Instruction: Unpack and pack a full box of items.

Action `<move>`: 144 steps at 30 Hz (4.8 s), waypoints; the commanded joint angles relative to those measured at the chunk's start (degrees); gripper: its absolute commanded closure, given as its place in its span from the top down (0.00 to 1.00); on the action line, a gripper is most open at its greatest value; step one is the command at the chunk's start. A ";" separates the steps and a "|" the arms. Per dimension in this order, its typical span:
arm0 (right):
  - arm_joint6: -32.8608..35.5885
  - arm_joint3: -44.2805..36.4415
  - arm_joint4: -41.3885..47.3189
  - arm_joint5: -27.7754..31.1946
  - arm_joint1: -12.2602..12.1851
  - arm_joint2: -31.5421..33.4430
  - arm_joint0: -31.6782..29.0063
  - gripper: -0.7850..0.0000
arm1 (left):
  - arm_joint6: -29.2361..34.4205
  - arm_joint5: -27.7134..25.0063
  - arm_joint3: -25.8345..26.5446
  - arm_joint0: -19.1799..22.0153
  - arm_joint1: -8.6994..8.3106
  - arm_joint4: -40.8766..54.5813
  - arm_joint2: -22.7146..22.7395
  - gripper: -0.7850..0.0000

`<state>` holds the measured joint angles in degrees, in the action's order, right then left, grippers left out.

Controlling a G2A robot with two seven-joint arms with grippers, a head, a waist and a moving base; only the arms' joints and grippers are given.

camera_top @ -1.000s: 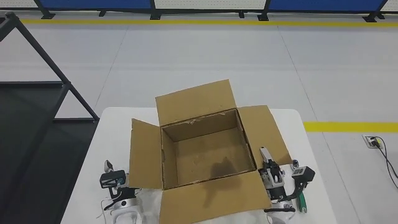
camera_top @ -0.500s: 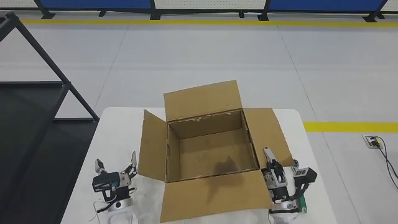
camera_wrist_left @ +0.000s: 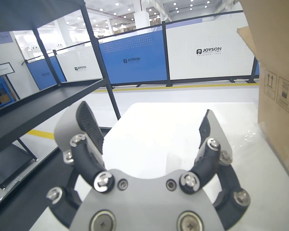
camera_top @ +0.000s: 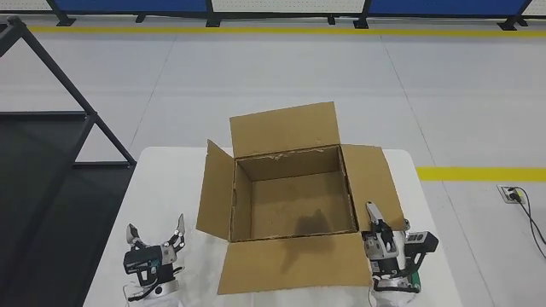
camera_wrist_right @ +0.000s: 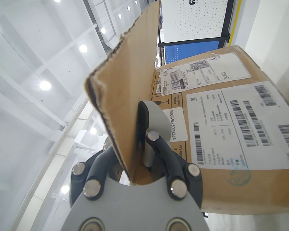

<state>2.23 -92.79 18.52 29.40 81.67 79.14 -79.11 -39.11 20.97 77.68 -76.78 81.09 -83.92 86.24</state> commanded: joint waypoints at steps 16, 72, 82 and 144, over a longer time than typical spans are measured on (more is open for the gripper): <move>13.22 -0.93 15.68 -1.37 -0.36 1.67 -0.01 0.00 | -2.51 -12.00 2.07 -6.32 -1.24 2.34 5.45 1.00; 22.22 -12.61 39.57 -6.84 -0.18 3.47 -5.04 0.00 | 5.94 -40.67 3.88 -4.44 -2.17 26.25 6.23 1.00; 23.62 -14.64 40.03 -7.11 -0.11 3.29 -6.12 0.00 | 8.93 -42.54 3.54 -3.05 -2.42 22.81 3.97 1.00; 25.98 -17.43 40.58 -9.78 -0.29 4.91 -8.24 0.00 | 0.40 -27.90 -4.56 8.72 -5.44 -2.72 2.66 0.00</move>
<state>28.26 -110.25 59.05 19.62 81.37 84.03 -87.40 -38.71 -7.09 73.00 -67.89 75.71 -86.95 88.60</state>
